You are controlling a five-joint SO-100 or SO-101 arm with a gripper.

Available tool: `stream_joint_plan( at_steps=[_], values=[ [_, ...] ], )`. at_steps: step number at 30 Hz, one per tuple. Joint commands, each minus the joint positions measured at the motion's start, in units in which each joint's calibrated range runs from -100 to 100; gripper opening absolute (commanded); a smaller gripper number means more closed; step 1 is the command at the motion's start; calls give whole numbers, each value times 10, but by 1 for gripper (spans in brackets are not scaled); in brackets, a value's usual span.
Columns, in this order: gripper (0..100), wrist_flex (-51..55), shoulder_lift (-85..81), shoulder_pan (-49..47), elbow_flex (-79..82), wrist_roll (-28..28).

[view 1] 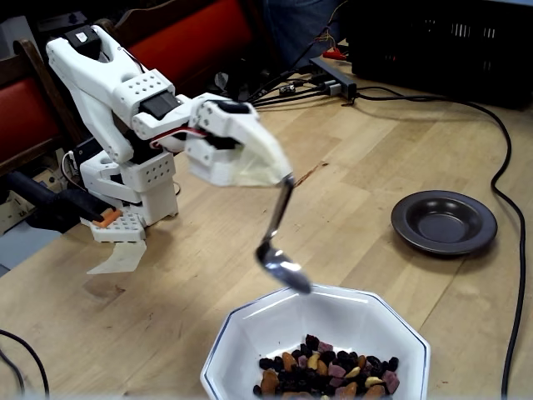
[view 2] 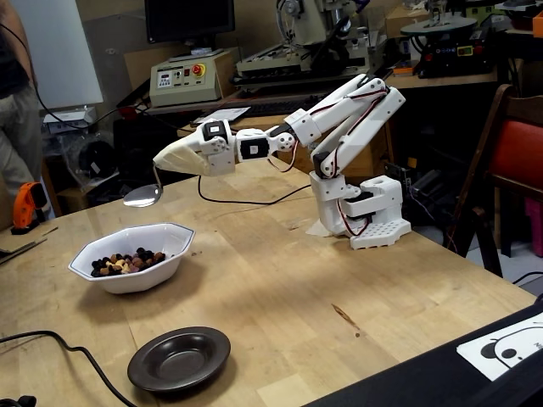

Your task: Use spoon to transfer food from the white bowl to brown plate

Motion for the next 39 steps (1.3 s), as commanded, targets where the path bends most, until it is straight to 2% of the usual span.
stream_joint_plan(
  at_steps=[1, 10, 16, 20, 29, 39],
  values=[
    [2, -14, 0, 56, -7, -2],
    [3, -19, 0, 127, -5, 2],
    [3, -15, 0, 131, -4, 4],
    [3, -13, 5, 130, -4, 32],
    [2, -20, 127, 129, -11, 48],
    [2, -20, 131, 44, -12, 47]
  ],
)
